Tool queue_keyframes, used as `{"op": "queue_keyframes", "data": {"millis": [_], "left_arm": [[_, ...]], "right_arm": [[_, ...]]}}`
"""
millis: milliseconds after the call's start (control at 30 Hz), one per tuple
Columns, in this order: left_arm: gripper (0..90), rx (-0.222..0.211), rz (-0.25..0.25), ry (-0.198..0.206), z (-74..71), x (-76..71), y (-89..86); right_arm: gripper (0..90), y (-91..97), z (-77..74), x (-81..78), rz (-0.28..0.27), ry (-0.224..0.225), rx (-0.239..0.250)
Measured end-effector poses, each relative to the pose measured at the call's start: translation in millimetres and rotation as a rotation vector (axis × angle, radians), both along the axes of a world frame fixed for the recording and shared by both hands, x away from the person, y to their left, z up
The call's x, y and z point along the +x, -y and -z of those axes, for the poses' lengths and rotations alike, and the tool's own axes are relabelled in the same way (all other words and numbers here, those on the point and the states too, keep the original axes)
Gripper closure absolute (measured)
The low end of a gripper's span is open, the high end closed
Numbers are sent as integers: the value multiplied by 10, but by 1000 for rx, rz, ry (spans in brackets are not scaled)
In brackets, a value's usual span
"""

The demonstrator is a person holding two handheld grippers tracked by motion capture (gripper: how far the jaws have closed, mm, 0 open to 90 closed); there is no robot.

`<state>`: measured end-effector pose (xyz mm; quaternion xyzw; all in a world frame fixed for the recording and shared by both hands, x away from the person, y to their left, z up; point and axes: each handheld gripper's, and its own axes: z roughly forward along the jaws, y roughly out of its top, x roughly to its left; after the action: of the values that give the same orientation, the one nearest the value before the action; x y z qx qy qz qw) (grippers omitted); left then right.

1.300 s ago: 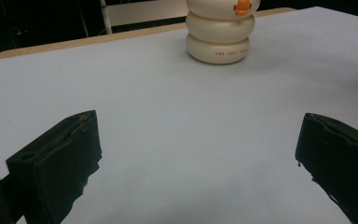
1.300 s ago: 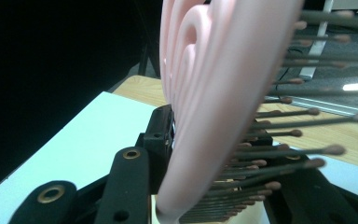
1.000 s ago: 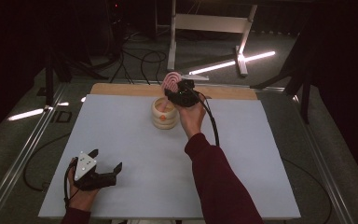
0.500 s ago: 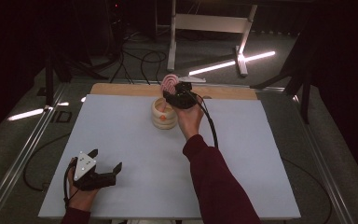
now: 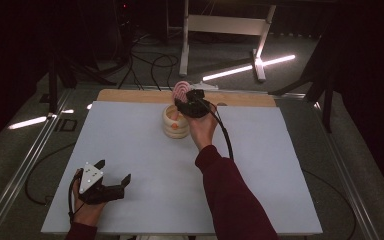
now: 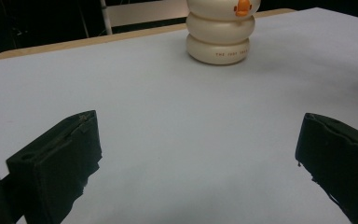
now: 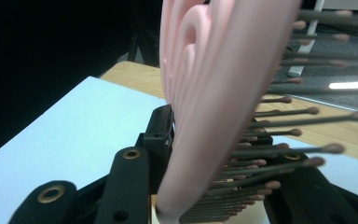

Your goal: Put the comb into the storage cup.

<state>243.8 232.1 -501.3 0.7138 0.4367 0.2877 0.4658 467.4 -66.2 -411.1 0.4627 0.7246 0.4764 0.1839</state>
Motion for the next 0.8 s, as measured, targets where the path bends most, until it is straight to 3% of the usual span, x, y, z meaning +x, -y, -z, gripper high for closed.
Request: {"op": "queue_keyframes", "data": {"millis": [800], "left_arm": [[6, -1, -3, -2, 8, -6, -12]], "right_arm": [[636, -42, 146, 34, 25, -17, 13]]}}
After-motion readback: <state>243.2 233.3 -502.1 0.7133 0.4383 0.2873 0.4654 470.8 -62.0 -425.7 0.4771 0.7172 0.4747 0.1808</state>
